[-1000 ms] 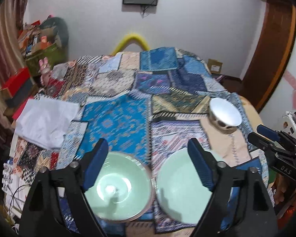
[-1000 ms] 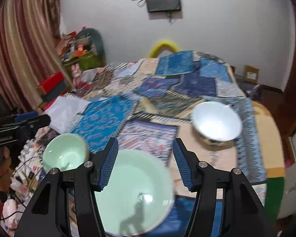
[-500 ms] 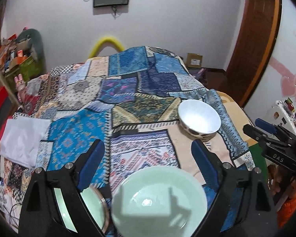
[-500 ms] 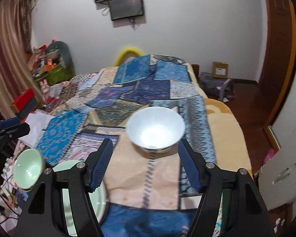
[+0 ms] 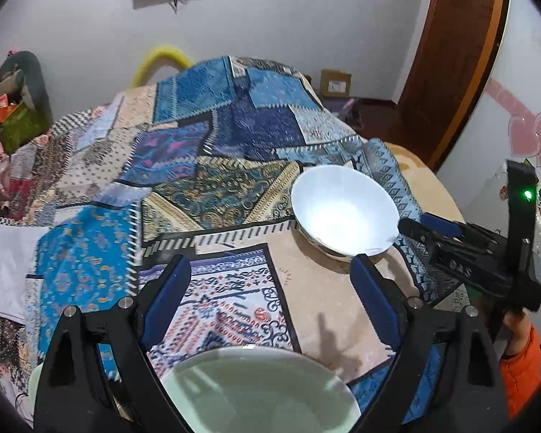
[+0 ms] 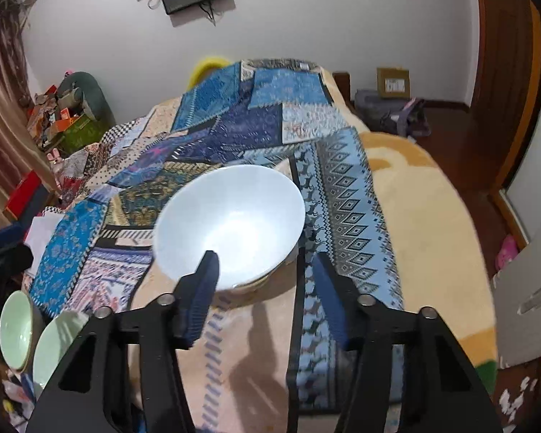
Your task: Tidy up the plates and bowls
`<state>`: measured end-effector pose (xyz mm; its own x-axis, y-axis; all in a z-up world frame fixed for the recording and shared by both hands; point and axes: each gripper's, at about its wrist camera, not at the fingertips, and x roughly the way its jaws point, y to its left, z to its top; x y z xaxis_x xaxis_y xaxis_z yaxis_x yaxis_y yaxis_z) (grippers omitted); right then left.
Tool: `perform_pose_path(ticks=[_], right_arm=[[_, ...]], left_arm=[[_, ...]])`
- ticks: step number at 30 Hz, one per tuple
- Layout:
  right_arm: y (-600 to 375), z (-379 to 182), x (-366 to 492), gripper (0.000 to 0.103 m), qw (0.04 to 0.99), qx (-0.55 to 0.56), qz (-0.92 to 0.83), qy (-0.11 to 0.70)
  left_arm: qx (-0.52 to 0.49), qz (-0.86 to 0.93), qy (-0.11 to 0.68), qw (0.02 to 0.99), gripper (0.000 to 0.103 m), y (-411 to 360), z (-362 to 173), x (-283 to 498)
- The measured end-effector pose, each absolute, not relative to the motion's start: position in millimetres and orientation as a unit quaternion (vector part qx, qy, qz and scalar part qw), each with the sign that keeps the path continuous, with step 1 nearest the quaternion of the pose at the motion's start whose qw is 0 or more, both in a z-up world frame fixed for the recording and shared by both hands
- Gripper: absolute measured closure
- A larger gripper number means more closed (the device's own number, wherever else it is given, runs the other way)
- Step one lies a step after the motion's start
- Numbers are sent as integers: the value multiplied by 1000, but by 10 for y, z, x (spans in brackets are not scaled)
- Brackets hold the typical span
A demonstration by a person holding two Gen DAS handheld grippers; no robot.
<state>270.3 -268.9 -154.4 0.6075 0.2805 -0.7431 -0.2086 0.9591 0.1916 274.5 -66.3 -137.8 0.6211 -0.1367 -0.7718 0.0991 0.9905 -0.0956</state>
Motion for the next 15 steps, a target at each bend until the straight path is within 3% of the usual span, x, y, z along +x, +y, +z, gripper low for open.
perform_pose_path(ticks=[3, 15], right_arm=[[-2723, -1671, 2885, 70, 887, 49, 138, 437], [-2664, -1960, 3270, 88, 868, 50, 158, 468]], left_arm=[[-23, -66, 439, 896, 13, -678, -1489, 2857], [-26, -71, 475, 877, 17, -731, -1829, 3177]])
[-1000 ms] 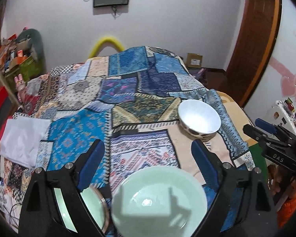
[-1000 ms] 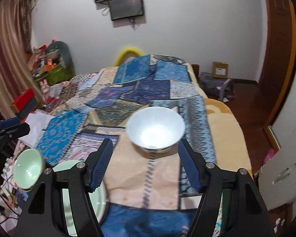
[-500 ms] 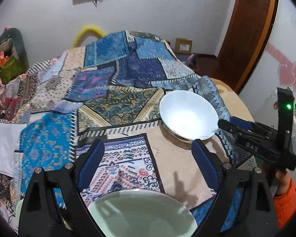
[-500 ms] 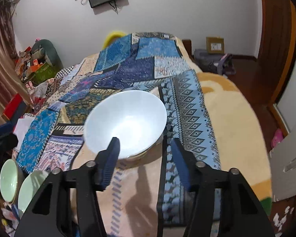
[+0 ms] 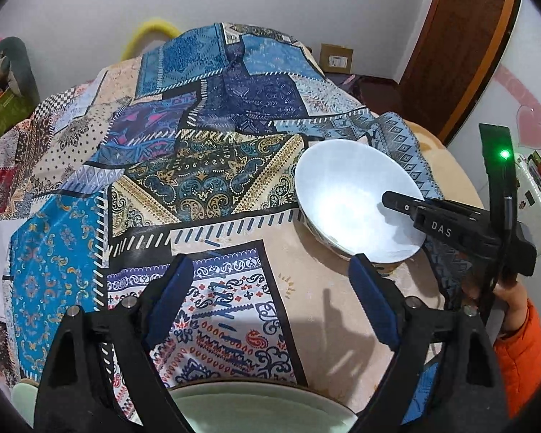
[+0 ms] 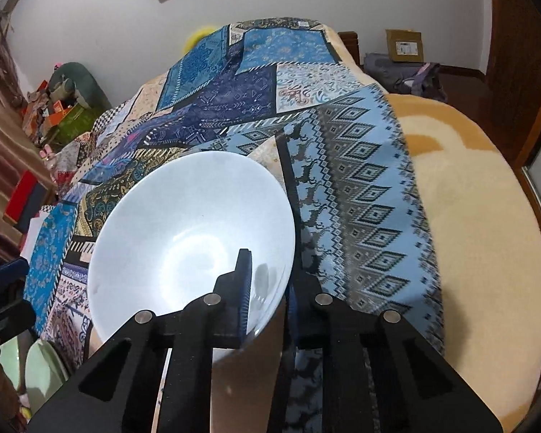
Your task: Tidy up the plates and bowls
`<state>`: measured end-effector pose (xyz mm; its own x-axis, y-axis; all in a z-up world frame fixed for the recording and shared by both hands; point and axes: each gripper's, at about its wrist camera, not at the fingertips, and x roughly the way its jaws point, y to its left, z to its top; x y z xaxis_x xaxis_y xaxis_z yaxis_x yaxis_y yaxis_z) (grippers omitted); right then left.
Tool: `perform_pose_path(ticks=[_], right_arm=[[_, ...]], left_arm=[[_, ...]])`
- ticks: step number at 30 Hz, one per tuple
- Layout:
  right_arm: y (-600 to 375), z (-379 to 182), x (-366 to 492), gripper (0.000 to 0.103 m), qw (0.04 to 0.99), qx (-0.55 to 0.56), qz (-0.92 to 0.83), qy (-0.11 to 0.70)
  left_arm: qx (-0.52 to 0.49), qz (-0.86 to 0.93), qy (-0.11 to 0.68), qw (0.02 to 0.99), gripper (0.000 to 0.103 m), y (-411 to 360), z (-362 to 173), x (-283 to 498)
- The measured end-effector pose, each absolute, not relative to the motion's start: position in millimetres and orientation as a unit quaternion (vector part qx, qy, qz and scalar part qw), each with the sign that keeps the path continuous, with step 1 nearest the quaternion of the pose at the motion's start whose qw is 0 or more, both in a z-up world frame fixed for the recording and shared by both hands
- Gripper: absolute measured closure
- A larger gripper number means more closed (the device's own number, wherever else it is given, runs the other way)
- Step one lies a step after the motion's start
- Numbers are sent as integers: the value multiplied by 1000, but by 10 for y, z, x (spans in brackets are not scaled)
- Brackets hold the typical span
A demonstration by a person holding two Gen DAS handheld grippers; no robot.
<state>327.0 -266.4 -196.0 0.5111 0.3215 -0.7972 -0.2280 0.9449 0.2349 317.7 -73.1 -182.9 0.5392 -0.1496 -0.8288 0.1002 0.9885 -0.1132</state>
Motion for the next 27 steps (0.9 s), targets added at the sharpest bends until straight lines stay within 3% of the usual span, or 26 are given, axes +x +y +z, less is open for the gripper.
perform_pose_path(ticks=[7, 13, 18, 22, 27], right_arm=[[-2513, -1920, 3127, 88, 865, 11, 199, 460], [-2399, -1935, 2988, 88, 853, 7, 230, 469], [-2368, -1964, 2945, 87, 848, 19, 234, 475], [-2348, -1950, 2936, 87, 849, 29, 232, 473], [-2317, -1900, 2859, 87, 854, 29, 223, 469]], left_arm=[[-45, -78, 506, 858, 34, -752, -2020, 3304], [-60, -78, 550, 829, 59, -749, -2288, 3393], [-60, -82, 558, 824, 66, -764, -2393, 3391], [-73, -102, 567, 814, 84, -803, -2428, 3413], [-69, -95, 562, 819, 85, -831, -2410, 3351]])
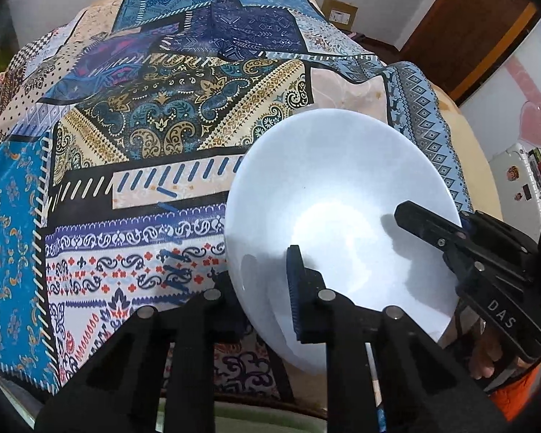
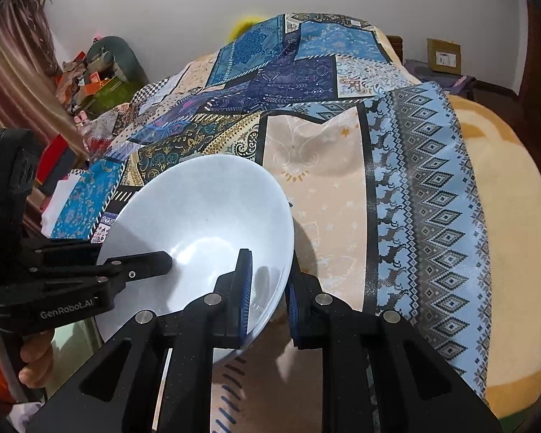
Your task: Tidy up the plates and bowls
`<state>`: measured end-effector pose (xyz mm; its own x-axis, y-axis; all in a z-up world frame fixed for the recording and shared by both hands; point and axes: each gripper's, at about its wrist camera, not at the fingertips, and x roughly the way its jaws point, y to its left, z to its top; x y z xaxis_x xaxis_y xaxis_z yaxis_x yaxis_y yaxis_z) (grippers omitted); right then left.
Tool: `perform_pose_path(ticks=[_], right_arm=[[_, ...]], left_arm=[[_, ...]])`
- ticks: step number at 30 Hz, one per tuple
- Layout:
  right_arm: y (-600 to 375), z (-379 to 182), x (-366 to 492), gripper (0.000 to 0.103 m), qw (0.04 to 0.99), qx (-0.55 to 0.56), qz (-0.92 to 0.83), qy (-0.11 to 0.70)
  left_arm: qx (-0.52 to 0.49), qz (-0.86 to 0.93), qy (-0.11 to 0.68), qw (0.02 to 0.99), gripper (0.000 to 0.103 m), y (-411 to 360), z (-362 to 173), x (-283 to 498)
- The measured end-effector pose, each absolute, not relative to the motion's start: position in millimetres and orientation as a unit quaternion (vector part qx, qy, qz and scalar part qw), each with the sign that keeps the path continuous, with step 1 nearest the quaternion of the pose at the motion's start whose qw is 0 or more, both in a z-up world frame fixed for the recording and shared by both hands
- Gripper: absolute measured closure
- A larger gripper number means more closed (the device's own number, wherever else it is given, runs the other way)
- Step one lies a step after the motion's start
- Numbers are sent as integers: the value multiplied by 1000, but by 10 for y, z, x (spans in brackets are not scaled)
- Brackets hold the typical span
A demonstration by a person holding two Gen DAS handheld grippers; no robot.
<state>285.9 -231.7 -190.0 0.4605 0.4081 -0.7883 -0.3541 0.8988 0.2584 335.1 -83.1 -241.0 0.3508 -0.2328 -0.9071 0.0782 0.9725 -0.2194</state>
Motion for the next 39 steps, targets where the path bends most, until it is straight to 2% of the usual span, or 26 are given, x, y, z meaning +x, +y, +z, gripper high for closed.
perform_pose_path(ticks=[8, 25, 39], right_arm=[[-2293, -1699, 2693, 87, 861, 37, 221, 456], [-2025, -1004, 2113, 87, 886, 28, 239, 397], [-1511, -837, 1660, 87, 885, 17, 273, 376]], left_arm=[[-71, -96, 550, 827, 85, -809, -2187, 3129], [-55, -81, 479, 872, 85, -575, -1296, 2359], [-64, -48, 452, 889, 85, -12, -983, 1638]])
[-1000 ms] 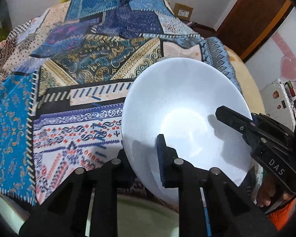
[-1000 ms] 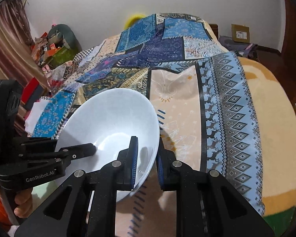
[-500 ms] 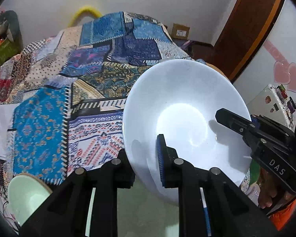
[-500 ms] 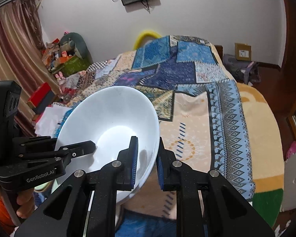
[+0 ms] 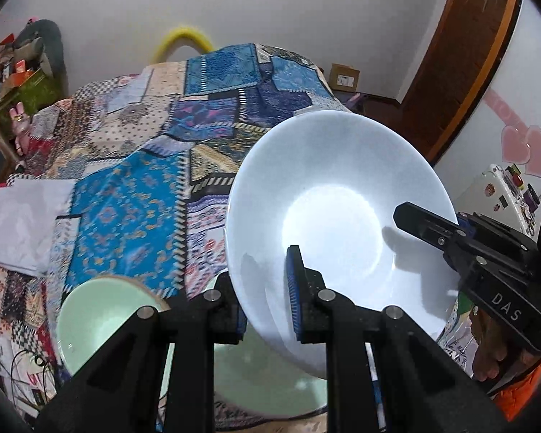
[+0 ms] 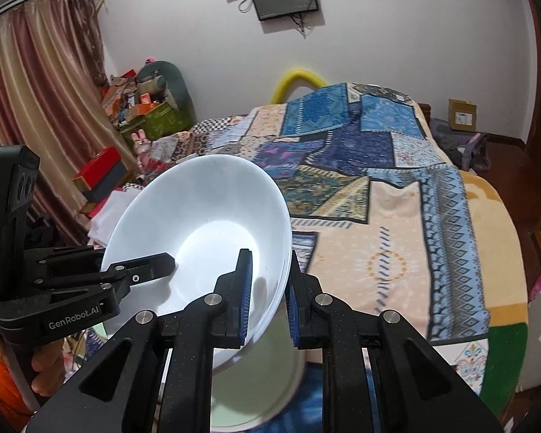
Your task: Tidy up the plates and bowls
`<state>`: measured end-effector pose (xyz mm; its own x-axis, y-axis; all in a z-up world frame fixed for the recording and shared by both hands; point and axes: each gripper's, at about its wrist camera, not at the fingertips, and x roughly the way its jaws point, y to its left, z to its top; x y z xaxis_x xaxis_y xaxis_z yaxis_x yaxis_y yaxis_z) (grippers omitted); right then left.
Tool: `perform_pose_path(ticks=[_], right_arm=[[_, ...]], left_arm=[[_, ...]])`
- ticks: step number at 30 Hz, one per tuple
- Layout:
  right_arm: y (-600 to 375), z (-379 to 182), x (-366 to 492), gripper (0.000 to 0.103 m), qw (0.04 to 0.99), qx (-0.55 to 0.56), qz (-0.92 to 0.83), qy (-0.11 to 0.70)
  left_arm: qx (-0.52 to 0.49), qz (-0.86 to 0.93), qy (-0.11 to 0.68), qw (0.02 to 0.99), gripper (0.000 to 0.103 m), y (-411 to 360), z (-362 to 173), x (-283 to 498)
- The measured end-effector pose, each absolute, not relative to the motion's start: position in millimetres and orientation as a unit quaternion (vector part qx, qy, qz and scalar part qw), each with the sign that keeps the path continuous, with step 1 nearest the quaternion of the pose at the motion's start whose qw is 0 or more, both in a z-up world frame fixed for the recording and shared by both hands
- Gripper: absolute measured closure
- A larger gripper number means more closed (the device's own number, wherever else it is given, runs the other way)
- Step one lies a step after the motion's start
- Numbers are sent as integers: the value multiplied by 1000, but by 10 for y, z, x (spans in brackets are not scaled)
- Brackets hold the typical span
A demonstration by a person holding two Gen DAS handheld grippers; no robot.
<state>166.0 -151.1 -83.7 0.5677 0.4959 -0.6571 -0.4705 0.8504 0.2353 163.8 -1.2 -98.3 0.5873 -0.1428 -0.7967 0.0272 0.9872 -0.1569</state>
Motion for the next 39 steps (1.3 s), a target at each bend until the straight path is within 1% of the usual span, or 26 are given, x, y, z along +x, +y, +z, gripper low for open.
perform_pose_path(ticks=[11, 20, 27, 39], right_arm=[[-961, -903, 1471, 87, 871, 5, 315, 378], [-538, -1029, 1424, 87, 854, -6, 341, 393], [-279, -1164, 1377, 87, 842, -10, 354, 407], [78, -1529, 1355, 87, 815, -15, 363, 452]], left_arm=[[-88, -10, 447, 890, 85, 609, -1015, 1281], [-107, 20, 454, 884, 85, 1072, -1179, 1102], [-119, 36, 466, 876, 85, 1336, -1396, 1016], [-150, 53, 497, 853, 85, 1716, -1838, 944]])
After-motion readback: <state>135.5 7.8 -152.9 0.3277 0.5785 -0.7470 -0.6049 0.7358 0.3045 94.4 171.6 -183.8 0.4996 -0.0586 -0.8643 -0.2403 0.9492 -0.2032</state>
